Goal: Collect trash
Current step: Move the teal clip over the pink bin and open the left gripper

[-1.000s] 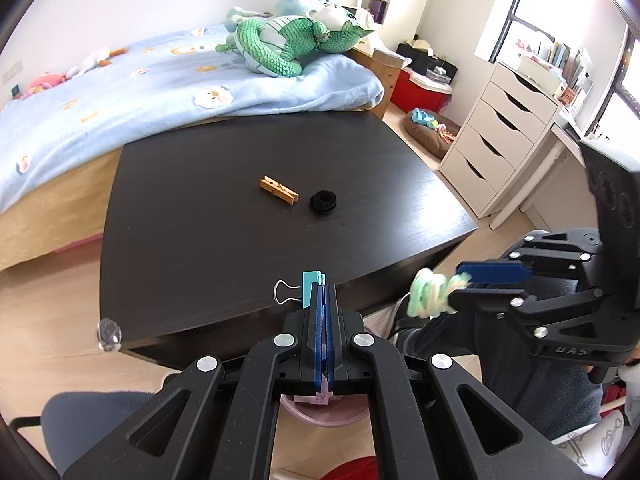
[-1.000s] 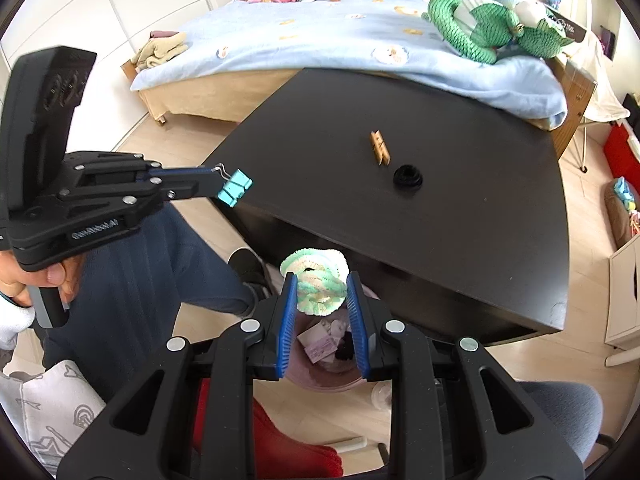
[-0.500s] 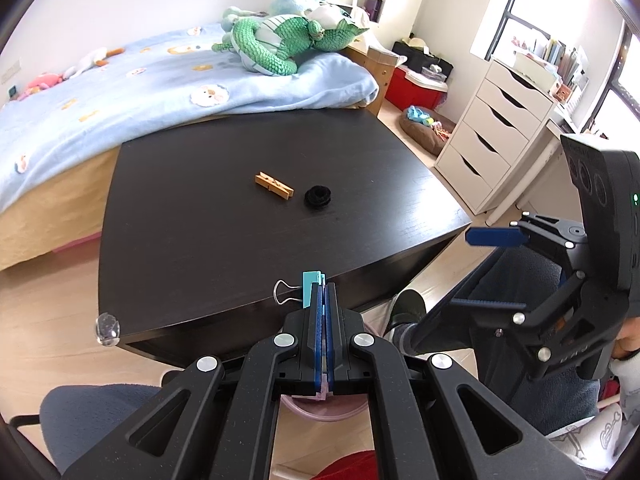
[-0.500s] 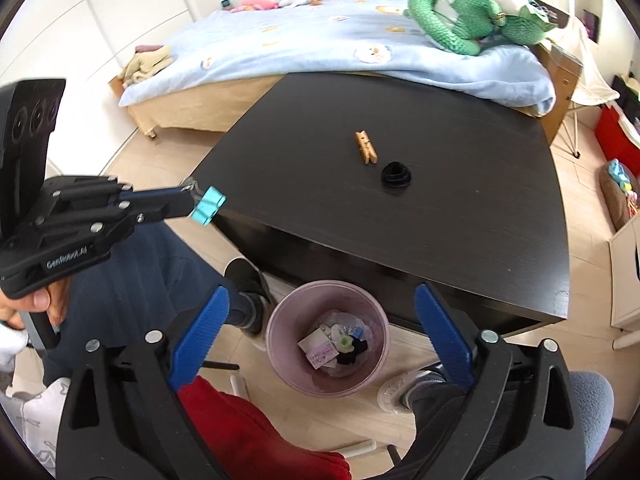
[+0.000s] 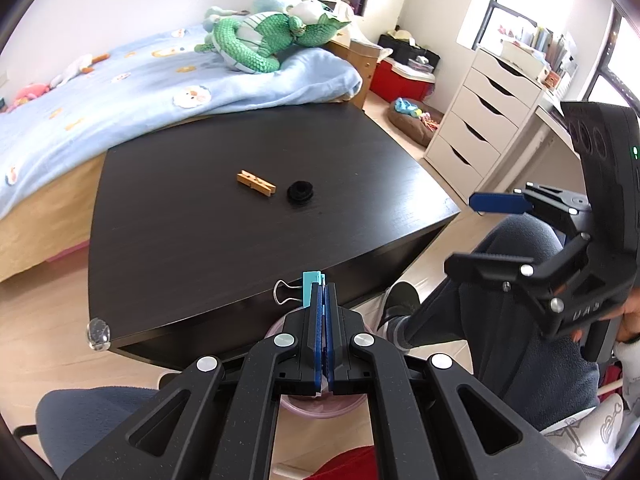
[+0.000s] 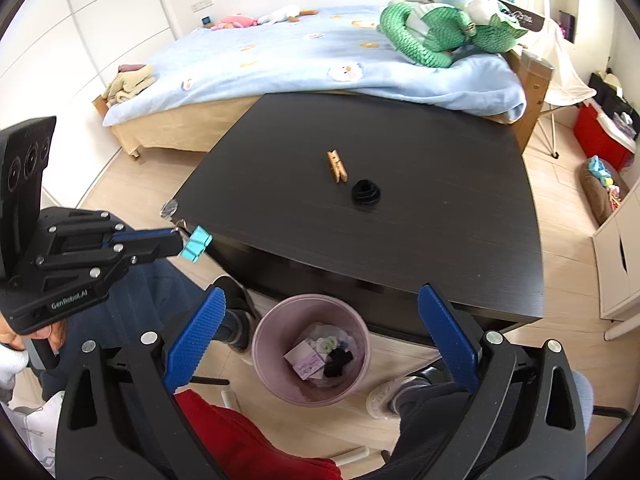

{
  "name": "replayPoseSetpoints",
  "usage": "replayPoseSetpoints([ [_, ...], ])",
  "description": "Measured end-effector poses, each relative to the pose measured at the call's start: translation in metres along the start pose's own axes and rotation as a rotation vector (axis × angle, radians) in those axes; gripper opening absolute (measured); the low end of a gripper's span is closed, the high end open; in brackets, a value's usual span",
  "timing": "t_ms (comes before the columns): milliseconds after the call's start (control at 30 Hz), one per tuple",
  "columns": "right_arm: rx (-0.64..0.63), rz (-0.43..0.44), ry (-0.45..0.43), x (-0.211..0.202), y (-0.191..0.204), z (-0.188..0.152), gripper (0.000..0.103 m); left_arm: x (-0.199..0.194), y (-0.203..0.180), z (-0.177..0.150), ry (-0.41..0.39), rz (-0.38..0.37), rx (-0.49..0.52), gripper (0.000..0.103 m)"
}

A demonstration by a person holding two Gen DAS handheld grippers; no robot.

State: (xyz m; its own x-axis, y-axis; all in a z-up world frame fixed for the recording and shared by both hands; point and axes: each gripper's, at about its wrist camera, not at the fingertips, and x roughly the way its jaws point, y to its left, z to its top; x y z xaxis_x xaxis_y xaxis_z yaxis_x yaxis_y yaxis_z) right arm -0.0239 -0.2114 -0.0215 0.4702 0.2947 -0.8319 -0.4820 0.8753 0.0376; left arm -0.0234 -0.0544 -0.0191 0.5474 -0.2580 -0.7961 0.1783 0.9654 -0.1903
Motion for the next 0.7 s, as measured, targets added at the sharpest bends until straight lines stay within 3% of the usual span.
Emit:
replayPoseSetpoints([
  [533,0.076,-0.028,-0.035,-0.012,-0.024,-0.005,0.096,0.006,-0.020,0.003,0.028,-0.038,0.062,0.002],
  [667,0.084,-0.025,-0.039,-0.012,-0.026,-0.004,0.096,0.009,-0.018,0.003,0.034,-0.021,0.058,0.019],
  [700,0.085,-0.026,-0.040,-0.013,-0.026,-0.004,0.096,0.010,-0.017,0.002,0.034,-0.015,0.052,0.039],
])
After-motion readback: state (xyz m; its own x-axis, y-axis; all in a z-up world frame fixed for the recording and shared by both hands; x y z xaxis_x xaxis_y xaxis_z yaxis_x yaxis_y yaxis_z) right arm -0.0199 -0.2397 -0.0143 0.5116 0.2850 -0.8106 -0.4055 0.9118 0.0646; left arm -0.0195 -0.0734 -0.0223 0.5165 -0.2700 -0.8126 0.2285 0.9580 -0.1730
